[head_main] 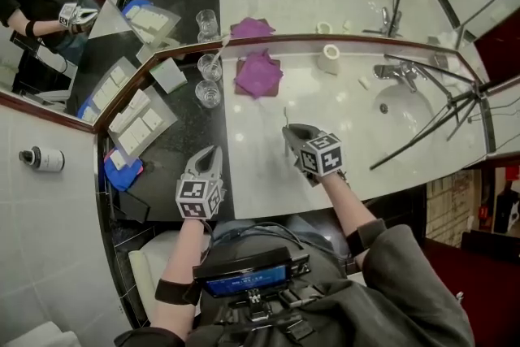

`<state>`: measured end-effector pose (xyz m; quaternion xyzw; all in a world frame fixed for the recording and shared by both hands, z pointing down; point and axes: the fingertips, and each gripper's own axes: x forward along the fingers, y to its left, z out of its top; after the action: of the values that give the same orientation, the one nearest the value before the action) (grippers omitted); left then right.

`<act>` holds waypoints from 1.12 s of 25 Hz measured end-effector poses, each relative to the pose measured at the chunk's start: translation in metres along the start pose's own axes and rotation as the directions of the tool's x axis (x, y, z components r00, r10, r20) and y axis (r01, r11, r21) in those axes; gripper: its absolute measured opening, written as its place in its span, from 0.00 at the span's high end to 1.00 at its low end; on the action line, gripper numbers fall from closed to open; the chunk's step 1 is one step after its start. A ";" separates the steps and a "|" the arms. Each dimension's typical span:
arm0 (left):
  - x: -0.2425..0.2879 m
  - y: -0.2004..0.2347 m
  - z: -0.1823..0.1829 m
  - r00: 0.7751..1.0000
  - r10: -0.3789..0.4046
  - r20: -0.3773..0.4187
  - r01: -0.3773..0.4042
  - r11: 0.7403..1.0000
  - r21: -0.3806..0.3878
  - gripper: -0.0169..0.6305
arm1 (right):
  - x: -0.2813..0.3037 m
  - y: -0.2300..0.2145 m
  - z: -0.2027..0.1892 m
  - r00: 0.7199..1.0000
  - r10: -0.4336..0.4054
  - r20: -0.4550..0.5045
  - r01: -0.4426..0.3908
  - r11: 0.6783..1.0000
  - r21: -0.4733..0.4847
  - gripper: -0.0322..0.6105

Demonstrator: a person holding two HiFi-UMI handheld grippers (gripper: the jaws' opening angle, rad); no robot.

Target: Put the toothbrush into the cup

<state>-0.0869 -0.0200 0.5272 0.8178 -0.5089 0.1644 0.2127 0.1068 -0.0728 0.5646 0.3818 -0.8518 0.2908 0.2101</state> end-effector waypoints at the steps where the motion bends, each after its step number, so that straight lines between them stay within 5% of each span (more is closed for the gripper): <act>1: 0.000 -0.003 0.000 1.000 0.001 0.002 -0.001 1.000 0.002 0.97 | -0.005 0.001 0.003 1.000 0.005 0.026 -0.005 1.000 -0.008 0.87; 17: -0.025 -0.019 -0.013 0.997 0.078 0.021 -0.078 0.996 -0.031 0.97 | -0.017 0.036 0.035 0.963 0.137 0.232 -0.118 0.988 -0.097 0.87; 28: -0.014 0.028 -0.006 0.991 0.131 0.039 -0.127 0.989 -0.074 0.97 | 0.052 0.069 0.120 0.904 0.199 0.377 -0.221 0.975 0.015 0.87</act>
<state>-0.1184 -0.0176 0.5309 0.7784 -0.5709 0.1414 0.2196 0.0044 -0.1420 0.4823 0.3419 -0.9035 0.2582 0.0005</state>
